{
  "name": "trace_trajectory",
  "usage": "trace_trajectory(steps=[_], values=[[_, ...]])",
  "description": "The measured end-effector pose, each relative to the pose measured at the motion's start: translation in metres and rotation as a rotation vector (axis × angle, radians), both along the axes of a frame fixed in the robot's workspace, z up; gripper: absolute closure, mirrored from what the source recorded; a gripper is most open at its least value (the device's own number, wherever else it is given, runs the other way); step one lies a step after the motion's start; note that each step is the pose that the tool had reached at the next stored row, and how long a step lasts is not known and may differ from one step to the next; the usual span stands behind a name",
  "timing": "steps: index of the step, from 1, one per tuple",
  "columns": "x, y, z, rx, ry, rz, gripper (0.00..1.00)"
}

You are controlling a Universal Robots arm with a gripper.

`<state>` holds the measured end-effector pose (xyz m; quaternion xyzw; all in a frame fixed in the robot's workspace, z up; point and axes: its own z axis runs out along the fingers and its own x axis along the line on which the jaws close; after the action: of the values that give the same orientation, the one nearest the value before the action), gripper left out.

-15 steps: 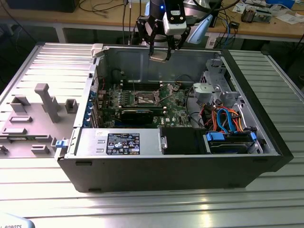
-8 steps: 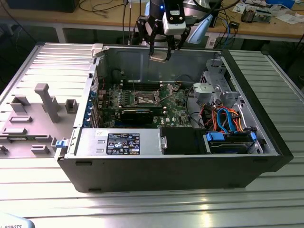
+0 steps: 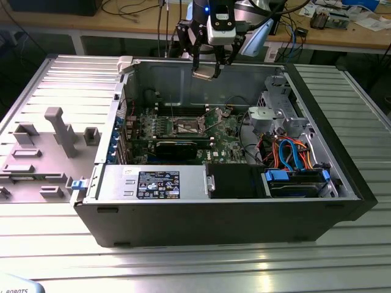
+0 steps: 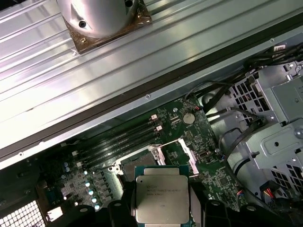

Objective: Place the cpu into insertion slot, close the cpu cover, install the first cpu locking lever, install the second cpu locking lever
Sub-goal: 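Place the cpu into insertion slot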

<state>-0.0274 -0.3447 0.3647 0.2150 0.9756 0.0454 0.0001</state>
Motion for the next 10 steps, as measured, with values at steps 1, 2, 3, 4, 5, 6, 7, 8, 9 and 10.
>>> trace_trajectory(steps=[1,2,3,4,5,6,7,8,9,10], values=[[0.0,0.0,0.0,0.0,0.0,0.0,0.46],[0.0,0.0,0.0,0.0,0.0,0.0,0.46],[0.0,0.0,0.0,0.0,0.0,0.0,0.46],[0.0,0.0,0.0,0.0,0.0,-0.001,0.46],[0.0,0.0,0.0,0.0,0.0,-0.004,0.46],[0.0,0.0,0.0,0.0001,0.0,-0.01,0.46],[0.0,0.0,0.0,0.0,0.0,-0.015,0.46],[0.0,0.0,0.0,0.0,0.0001,-0.024,0.46],[0.0,0.0,-0.0001,-0.0001,0.0,-0.03,0.46],[0.0,0.0,-0.0002,0.0,0.0,-0.037,0.46]])
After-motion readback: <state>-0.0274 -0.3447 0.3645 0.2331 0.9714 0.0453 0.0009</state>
